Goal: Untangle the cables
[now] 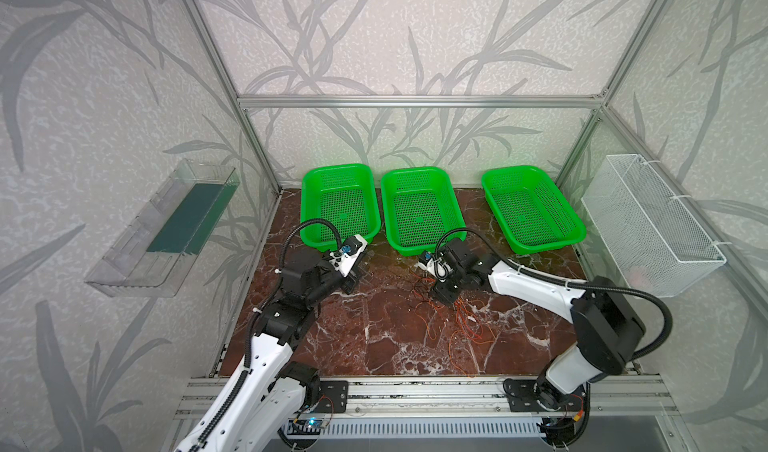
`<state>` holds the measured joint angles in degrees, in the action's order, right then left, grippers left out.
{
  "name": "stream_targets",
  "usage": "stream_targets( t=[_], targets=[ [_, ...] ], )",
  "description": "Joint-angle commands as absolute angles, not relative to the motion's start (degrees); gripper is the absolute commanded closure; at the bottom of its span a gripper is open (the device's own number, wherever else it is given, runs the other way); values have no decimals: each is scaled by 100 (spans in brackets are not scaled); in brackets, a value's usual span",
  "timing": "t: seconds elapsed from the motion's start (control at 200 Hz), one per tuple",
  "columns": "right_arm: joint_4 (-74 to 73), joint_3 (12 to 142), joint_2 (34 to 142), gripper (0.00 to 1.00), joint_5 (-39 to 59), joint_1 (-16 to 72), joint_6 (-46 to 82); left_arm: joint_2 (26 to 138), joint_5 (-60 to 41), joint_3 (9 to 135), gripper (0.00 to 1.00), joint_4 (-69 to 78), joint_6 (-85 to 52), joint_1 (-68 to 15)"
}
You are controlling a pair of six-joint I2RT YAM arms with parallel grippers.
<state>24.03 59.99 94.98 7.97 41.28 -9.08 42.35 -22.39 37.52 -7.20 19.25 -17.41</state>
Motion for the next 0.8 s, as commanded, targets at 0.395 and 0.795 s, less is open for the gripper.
stream_targets(
  t=[0.395, 0.795],
  targets=[
    [2158, 5961, 9643, 100, 715, 3879, -357, 3971, -847, 3637, 100, -739, 2004, -1787],
    [2820, 5076, 8498, 100, 1345, 1870, -675, 3875, 56, 3785, 100, -906, 1822, -766]
  ],
)
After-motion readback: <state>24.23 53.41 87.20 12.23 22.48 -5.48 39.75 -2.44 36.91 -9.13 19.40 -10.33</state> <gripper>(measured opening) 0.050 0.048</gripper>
